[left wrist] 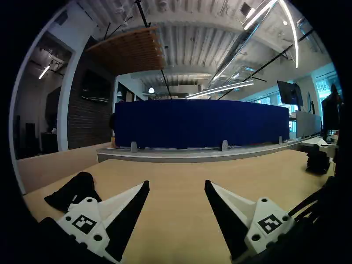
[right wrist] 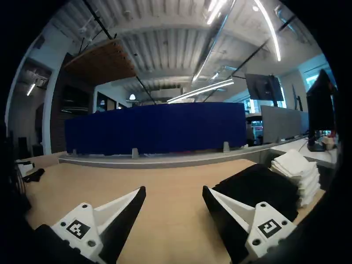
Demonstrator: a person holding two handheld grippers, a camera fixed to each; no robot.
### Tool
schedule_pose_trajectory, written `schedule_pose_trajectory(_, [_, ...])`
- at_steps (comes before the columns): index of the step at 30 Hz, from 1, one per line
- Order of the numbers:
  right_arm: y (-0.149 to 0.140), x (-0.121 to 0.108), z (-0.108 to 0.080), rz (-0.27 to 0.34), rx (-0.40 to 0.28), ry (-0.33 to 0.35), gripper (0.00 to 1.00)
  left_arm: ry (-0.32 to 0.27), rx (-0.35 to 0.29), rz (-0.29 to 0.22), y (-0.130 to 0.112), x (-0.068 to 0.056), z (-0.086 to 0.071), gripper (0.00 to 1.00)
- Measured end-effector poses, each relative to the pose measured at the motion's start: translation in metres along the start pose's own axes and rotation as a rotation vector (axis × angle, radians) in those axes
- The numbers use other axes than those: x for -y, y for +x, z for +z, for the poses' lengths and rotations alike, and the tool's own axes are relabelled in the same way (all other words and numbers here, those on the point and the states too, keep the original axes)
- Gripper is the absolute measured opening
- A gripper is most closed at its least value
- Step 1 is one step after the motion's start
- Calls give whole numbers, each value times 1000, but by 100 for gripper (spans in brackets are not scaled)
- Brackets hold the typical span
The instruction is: Fold towel
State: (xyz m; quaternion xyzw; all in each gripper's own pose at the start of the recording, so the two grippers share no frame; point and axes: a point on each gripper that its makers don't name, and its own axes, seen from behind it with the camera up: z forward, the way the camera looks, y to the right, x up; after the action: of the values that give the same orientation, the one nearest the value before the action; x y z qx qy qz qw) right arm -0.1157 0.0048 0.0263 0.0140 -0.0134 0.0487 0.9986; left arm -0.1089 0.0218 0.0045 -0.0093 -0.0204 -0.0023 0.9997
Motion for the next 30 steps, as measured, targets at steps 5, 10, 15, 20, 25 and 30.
schedule_pose_trajectory(5, [1, 2, -2, -19, -11, 7, 100, 0, 0, 0, 0, 0, 0, 93])
schedule_pose_trajectory(10, [-2, 9, -1, -50, -12, 17, 100, 0, 0, 0, 0, 0, 1, 93])
schedule_pose_trajectory(15, [-4, 8, -1, -56, -13, 9, 100, 0, 0, -1, -1, 0, 0, 93])
schedule_pose_trajectory(20, [-5, 8, -1, -59, -12, 11, 100, 0, 0, 0, -1, 0, 0, 93])
schedule_pose_trajectory(25, [-5, 9, 0, -59, -12, 12, 100, 0, 0, 0, -1, 1, 0, 93])
schedule_pose_trajectory(30, [-5, 9, 0, -59, -11, 12, 100, 0, 0, 0, -1, 1, 0, 93])
